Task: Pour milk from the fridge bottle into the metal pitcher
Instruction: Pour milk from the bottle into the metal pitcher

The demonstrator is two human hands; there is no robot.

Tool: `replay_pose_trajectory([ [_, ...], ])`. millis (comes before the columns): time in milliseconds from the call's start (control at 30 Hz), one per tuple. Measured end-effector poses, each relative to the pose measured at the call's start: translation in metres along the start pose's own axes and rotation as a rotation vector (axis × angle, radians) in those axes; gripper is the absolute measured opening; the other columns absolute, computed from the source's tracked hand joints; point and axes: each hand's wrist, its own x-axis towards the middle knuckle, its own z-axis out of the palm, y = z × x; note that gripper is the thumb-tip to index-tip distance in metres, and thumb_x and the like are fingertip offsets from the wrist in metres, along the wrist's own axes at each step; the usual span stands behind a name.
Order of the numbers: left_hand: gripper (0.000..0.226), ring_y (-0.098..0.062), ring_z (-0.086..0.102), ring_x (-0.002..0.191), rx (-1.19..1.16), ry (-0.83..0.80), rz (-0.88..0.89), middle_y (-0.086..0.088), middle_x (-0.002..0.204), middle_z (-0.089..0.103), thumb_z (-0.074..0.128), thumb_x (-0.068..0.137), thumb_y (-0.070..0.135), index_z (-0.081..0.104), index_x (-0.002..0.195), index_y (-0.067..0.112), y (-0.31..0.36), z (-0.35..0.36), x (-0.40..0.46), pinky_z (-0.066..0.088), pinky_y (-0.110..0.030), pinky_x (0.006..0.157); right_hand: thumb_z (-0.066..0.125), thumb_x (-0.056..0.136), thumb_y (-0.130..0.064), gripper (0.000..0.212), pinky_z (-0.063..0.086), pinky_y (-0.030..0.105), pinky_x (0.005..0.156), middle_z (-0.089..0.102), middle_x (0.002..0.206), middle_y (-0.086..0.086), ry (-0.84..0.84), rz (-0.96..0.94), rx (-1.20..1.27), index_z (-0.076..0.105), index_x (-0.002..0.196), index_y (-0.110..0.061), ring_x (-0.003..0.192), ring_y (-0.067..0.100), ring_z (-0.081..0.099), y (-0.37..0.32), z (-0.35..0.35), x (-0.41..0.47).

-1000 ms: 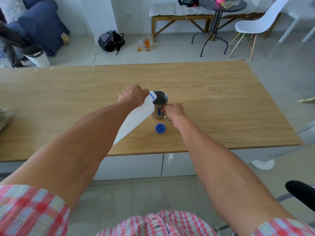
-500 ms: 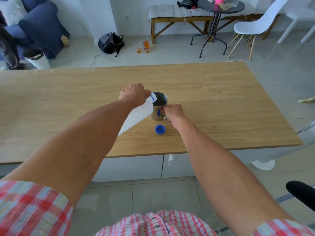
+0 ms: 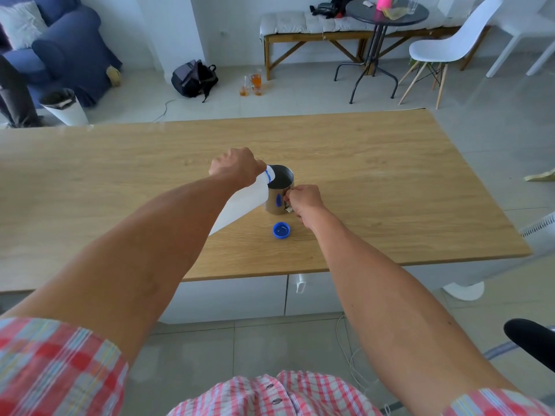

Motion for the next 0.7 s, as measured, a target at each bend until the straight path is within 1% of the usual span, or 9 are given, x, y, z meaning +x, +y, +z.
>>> replay_pose_trajectory([
  [233, 0.039, -0.028, 0.059, 0.079, 0.017, 0.0, 0.014, -0.005, 0.078, 0.055, 0.045, 0.101, 0.048, 0.061, 0.092, 0.013, 0.0007, -0.0001, 0.0024, 0.035, -0.031, 0.056, 0.049, 0.094, -0.004, 0.021, 0.034, 0.027, 0.049, 0.063, 0.082, 0.01, -0.001, 0.003, 0.008, 0.069, 0.089, -0.01, 0.066, 0.02, 0.049, 0.001, 0.0011, 0.002],
  [333, 0.037, -0.029, 0.06, 0.081, 0.024, -0.006, 0.019, -0.005, 0.079, 0.055, 0.045, 0.101, 0.047, 0.06, 0.093, 0.013, 0.0018, 0.0, 0.0027, 0.036, -0.032, 0.058, 0.049, 0.094, -0.003, 0.021, 0.035, 0.027, 0.05, 0.064, 0.082, 0.009, -0.003, 0.005, 0.008, 0.069, 0.089, -0.01, 0.067, 0.02, 0.051, 0.001, 0.0011, 0.0019],
  [467, 0.037, -0.029, 0.061, 0.082, 0.03, -0.01, 0.031, -0.005, 0.08, 0.056, 0.046, 0.101, 0.047, 0.061, 0.095, 0.013, 0.0024, -0.0011, 0.0031, 0.038, -0.033, 0.06, 0.051, 0.094, -0.004, 0.021, 0.035, 0.027, 0.05, 0.064, 0.082, 0.009, -0.001, 0.009, 0.018, 0.07, 0.09, -0.01, 0.066, 0.019, 0.05, -0.0005, -0.0001, 0.0002],
  [567, 0.037, -0.028, 0.061, 0.081, 0.036, -0.008, 0.04, -0.005, 0.08, 0.056, 0.046, 0.101, 0.047, 0.061, 0.094, 0.014, 0.0027, -0.0016, 0.0037, 0.037, -0.033, 0.058, 0.054, 0.096, -0.004, 0.019, 0.036, 0.027, 0.05, 0.066, 0.083, 0.008, -0.006, 0.016, 0.03, 0.071, 0.091, -0.009, 0.065, 0.017, 0.05, -0.0014, -0.0022, -0.0013],
  [700, 0.037, -0.029, 0.061, 0.083, 0.051, -0.012, 0.043, -0.005, 0.081, 0.057, 0.046, 0.1, 0.046, 0.062, 0.095, 0.013, 0.004, -0.003, 0.0043, 0.038, -0.034, 0.061, 0.053, 0.094, -0.003, 0.02, 0.034, 0.027, 0.049, 0.063, 0.082, 0.008, -0.01, 0.018, 0.039, 0.071, 0.093, -0.008, 0.061, 0.016, 0.046, -0.0008, -0.0024, -0.0014],
])
